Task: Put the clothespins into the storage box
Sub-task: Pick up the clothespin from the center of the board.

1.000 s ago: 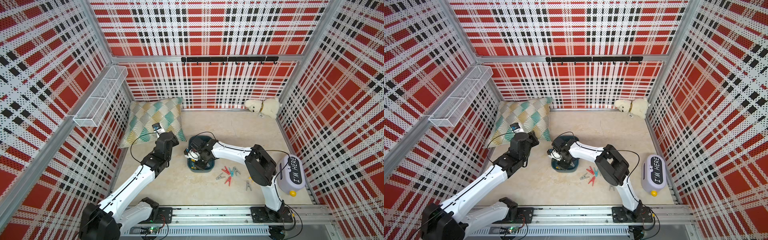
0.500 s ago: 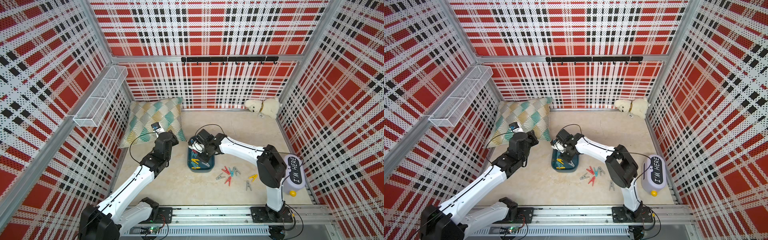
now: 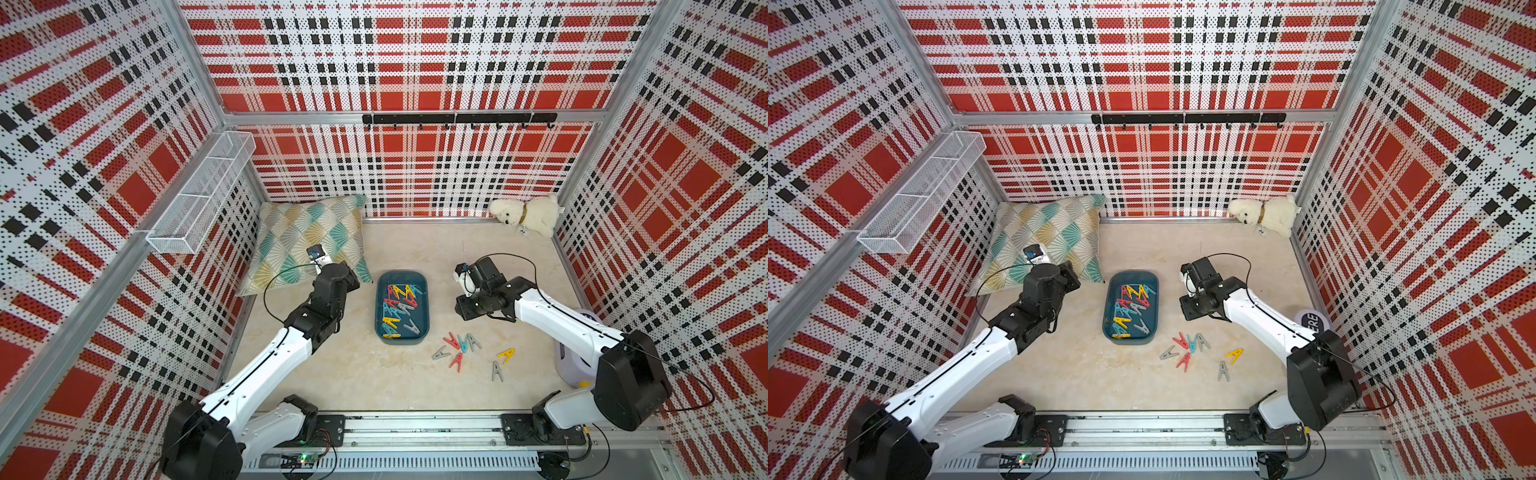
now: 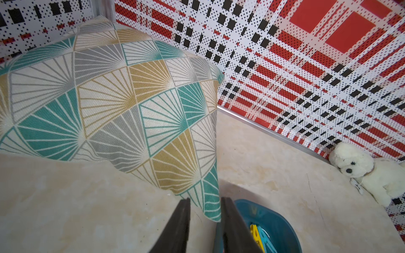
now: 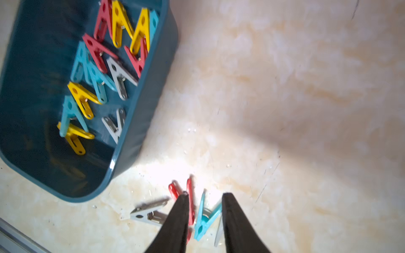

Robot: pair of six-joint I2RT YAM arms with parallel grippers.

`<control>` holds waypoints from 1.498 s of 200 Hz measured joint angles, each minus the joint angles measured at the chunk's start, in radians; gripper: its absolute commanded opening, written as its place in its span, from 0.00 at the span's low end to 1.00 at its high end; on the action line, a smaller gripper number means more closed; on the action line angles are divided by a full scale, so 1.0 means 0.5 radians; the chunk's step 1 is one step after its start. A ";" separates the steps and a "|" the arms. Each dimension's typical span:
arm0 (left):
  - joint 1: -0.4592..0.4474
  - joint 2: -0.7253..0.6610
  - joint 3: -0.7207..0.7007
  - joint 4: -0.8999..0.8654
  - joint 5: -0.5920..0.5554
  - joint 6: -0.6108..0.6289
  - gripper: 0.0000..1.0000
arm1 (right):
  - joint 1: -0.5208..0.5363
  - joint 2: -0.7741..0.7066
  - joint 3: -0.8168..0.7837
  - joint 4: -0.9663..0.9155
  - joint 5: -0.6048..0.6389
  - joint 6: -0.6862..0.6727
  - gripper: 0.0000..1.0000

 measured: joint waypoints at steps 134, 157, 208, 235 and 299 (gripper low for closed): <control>-0.132 0.124 0.026 0.060 -0.006 -0.002 0.30 | 0.311 0.307 -0.114 0.109 0.188 0.166 0.27; -0.132 0.121 0.026 0.060 -0.016 -0.002 0.30 | 0.312 0.337 -0.114 0.116 0.210 0.165 0.26; -0.132 0.121 0.026 0.060 -0.022 -0.002 0.30 | 0.312 0.427 -0.114 0.143 0.227 0.160 0.19; -0.131 0.121 0.026 0.059 -0.027 -0.002 0.30 | 0.312 0.448 -0.102 0.154 0.240 0.159 0.11; -0.128 0.110 0.047 0.055 -0.027 -0.002 0.30 | 0.304 0.452 0.209 0.014 0.351 0.101 0.10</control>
